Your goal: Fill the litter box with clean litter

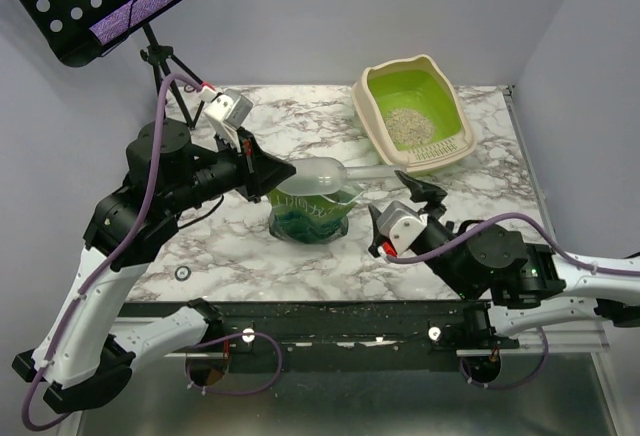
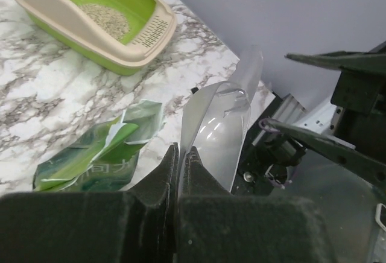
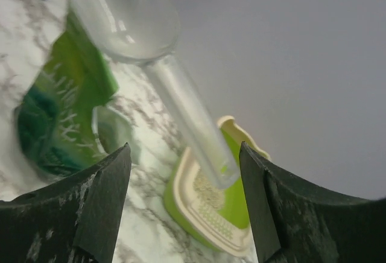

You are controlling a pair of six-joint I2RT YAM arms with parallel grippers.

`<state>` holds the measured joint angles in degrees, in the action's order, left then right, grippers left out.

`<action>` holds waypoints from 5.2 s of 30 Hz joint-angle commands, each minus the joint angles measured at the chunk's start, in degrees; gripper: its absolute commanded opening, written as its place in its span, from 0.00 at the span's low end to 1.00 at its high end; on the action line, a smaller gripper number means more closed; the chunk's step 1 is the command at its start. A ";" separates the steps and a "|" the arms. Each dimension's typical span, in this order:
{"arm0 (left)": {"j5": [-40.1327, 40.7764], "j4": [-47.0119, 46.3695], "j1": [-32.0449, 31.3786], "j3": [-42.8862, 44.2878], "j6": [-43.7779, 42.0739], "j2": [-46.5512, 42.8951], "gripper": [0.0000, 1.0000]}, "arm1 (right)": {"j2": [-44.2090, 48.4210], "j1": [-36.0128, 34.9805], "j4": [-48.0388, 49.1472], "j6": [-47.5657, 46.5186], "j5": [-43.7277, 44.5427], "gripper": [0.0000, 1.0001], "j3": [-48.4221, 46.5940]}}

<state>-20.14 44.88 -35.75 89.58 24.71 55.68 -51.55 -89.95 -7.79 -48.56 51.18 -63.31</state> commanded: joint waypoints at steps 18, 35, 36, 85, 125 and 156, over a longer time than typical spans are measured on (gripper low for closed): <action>0.90 -18.78 4.28 -18.66 -16.98 -8.66 0.00 | -9.09 34.11 -14.10 52.40 -40.34 0.80 -18.95; -5.17 -27.04 4.72 -24.19 -13.37 -11.29 0.00 | -10.23 77.65 53.35 106.17 -106.53 0.78 16.62; -5.08 -27.48 4.72 -24.71 -13.37 -11.56 0.00 | -11.80 77.65 59.32 109.69 -107.94 0.78 18.29; -6.75 -33.73 4.72 -27.27 -11.61 -6.73 0.00 | -18.24 70.97 68.80 115.71 -115.86 0.45 16.99; -0.24 -17.74 3.75 -26.31 -48.26 -4.98 0.68 | 5.05 69.21 -7.85 75.63 -83.35 0.01 5.30; 5.19 -18.95 0.33 -32.71 -45.98 -3.91 0.00 | 2.25 69.04 -25.25 67.80 -83.16 0.01 0.12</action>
<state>-18.61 27.18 -34.63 58.59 -22.74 53.76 -48.05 -20.62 -30.09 21.28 -30.15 -60.55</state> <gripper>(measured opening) 0.009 0.346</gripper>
